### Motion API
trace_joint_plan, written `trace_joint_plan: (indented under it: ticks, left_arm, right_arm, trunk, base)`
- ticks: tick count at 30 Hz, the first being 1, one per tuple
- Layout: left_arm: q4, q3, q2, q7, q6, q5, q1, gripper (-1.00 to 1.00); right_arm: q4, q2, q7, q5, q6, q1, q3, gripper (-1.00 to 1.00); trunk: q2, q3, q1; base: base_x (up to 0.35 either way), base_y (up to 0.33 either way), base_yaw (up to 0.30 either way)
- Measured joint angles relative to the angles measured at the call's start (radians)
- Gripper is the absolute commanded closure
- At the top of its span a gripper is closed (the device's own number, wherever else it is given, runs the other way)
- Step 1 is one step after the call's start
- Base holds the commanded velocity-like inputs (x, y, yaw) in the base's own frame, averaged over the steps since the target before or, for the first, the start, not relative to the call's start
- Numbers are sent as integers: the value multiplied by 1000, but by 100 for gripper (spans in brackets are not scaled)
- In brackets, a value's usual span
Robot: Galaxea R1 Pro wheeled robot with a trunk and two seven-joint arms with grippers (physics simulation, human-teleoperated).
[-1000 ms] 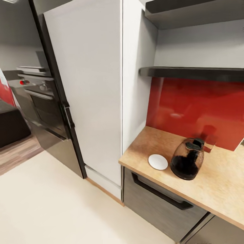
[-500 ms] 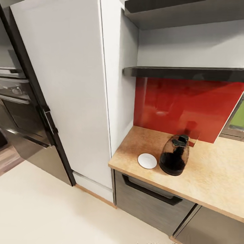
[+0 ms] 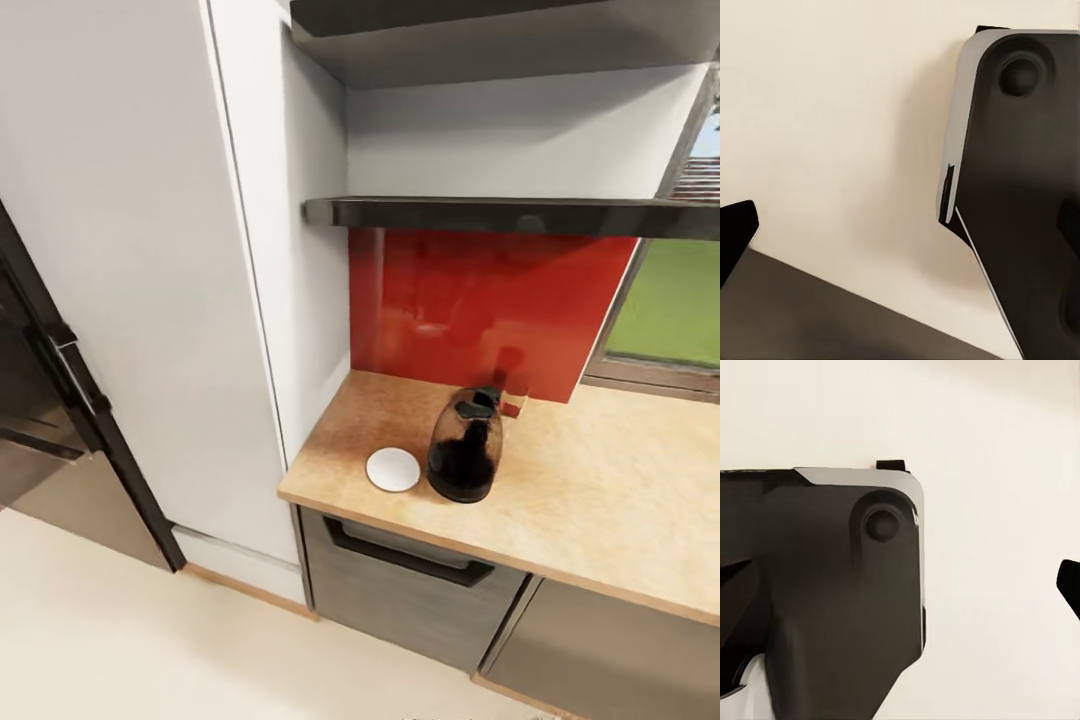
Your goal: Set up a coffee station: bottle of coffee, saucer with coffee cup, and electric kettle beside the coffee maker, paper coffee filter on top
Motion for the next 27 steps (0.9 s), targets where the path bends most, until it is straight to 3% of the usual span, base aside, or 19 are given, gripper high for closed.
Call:
trace_joint_plan:
  ticks: [13,27]
  left_arm:
    - [2,2,10,0,1,1,0,-100]
    - [-23,-2,9,-3,3,-3,-3,-100]
  right_arm:
    - [-1,0,0,0,-1,0,0,-100]
    - [-3,9,-3,-1,-1,0,1,-100]
  trunk:
    - [0,1,0]
    - [0,1,0]
  base:
    - [0,0,-216]
    - [0,0,-17]
